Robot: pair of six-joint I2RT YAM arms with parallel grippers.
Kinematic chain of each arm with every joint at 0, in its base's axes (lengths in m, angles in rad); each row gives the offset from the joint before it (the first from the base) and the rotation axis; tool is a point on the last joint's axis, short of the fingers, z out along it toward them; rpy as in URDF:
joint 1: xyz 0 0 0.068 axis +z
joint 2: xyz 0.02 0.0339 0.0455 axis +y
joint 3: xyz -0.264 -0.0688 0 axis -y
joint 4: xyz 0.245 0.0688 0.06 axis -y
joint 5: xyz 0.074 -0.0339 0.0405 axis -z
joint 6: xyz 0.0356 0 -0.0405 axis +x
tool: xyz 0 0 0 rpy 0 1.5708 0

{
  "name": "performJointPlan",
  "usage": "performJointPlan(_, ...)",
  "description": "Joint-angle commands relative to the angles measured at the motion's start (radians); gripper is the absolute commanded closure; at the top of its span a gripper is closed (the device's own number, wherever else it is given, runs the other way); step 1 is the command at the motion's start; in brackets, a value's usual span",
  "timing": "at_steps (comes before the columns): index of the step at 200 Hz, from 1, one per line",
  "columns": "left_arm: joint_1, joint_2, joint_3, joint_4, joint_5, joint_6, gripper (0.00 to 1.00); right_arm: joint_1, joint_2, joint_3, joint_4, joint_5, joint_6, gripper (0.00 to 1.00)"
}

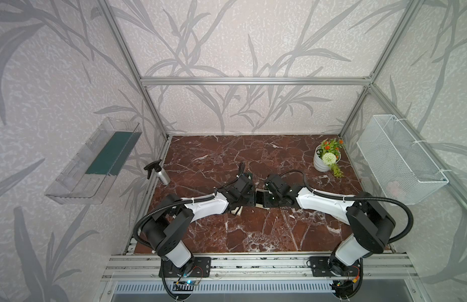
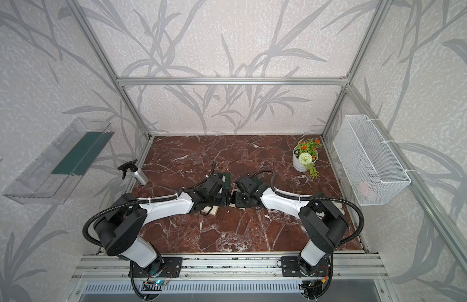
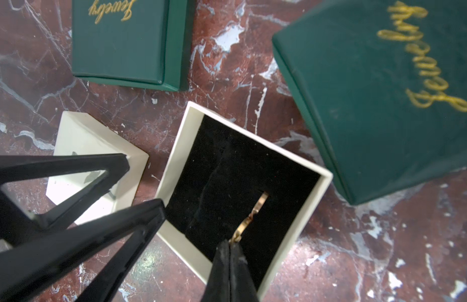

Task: Take the rings out of the lift-off lid box
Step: Take out the ring from the jewelry box.

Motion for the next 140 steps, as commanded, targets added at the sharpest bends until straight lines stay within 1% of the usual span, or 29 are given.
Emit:
performJointPlan(1, -0.007, 0.028, 0.037, -0.004, 0.0, -0.005, 0.45, -0.006, -0.037, -0.012, 0.014, -0.002, 0.005, 1.0)
performJointPlan(21, -0.012, 0.054, 0.057, -0.01, 0.0, -0.001, 0.47, -0.007, -0.037, -0.017, 0.023, -0.009, 0.008, 1.0)
performJointPlan(34, -0.011, 0.073, 0.068, -0.015, 0.005, 0.003, 0.52, -0.008, -0.037, -0.018, 0.038, -0.023, 0.008, 1.0)
performJointPlan(42, -0.012, 0.082, 0.074, -0.019, 0.004, 0.003, 0.54, -0.008, -0.035, -0.016, 0.041, -0.025, 0.009, 1.0)
performJointPlan(84, -0.016, 0.115, 0.093, -0.028, 0.005, 0.001, 0.56, -0.012, -0.039, -0.012, 0.052, -0.015, 0.013, 1.0)
performJointPlan(140, -0.027, 0.161, 0.107, -0.039, -0.005, -0.014, 0.56, -0.022, -0.044, -0.015, 0.07, -0.028, 0.03, 1.0)
